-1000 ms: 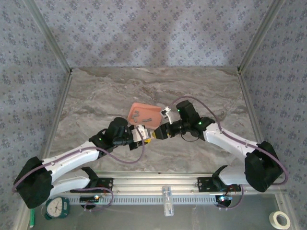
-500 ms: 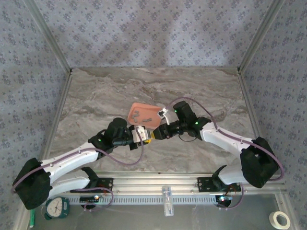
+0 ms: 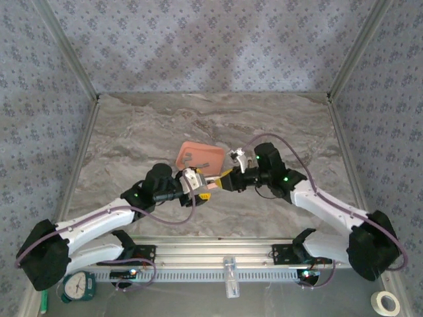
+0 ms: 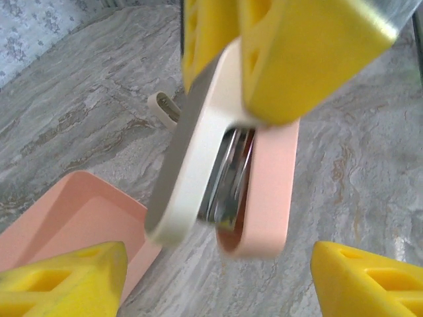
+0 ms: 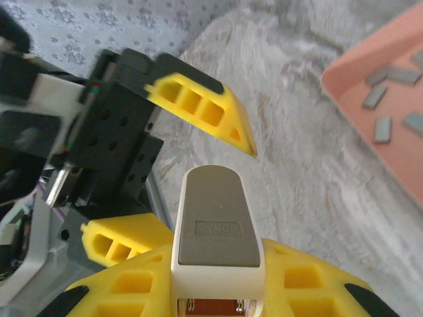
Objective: Load the staples into the stapler
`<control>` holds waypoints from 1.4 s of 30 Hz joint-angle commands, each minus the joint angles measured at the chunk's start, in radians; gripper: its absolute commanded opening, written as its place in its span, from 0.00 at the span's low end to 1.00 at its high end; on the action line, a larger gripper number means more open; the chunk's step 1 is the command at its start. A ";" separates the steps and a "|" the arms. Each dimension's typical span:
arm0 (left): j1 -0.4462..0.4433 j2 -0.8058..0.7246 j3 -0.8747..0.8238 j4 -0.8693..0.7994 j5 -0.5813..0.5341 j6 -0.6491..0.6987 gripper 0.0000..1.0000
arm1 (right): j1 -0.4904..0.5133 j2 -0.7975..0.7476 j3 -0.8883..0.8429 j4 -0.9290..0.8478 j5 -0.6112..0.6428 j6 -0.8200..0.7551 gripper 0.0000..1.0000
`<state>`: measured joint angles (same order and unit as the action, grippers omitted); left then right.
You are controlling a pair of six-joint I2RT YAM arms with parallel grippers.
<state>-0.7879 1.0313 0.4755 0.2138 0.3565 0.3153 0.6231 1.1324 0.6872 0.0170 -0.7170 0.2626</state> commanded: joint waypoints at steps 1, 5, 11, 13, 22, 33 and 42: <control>0.035 -0.025 -0.022 0.102 0.099 -0.134 0.73 | -0.006 -0.069 -0.040 0.074 0.032 -0.151 0.07; 0.069 -0.033 -0.058 0.212 0.211 -0.203 0.71 | -0.017 -0.116 -0.064 0.107 0.015 -0.237 0.05; 0.079 -0.011 -0.060 0.279 0.328 -0.232 0.66 | -0.025 -0.146 -0.110 0.232 -0.086 -0.337 0.02; 0.078 -0.007 -0.060 0.292 0.351 -0.235 0.64 | -0.026 -0.145 -0.114 0.251 -0.110 -0.357 0.02; 0.078 -0.004 -0.050 0.315 0.382 -0.239 0.56 | -0.026 -0.111 -0.091 0.276 -0.176 -0.365 0.01; 0.079 0.006 -0.051 0.348 0.403 -0.243 0.40 | -0.025 -0.070 -0.075 0.314 -0.217 -0.361 0.01; 0.079 -0.003 -0.048 0.311 0.393 -0.217 0.24 | -0.020 -0.059 -0.074 0.336 -0.232 -0.354 0.01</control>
<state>-0.7124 1.0416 0.4179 0.5232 0.7300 0.0784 0.5999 1.0691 0.5823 0.3054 -0.9195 -0.0875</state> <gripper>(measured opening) 0.252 0.276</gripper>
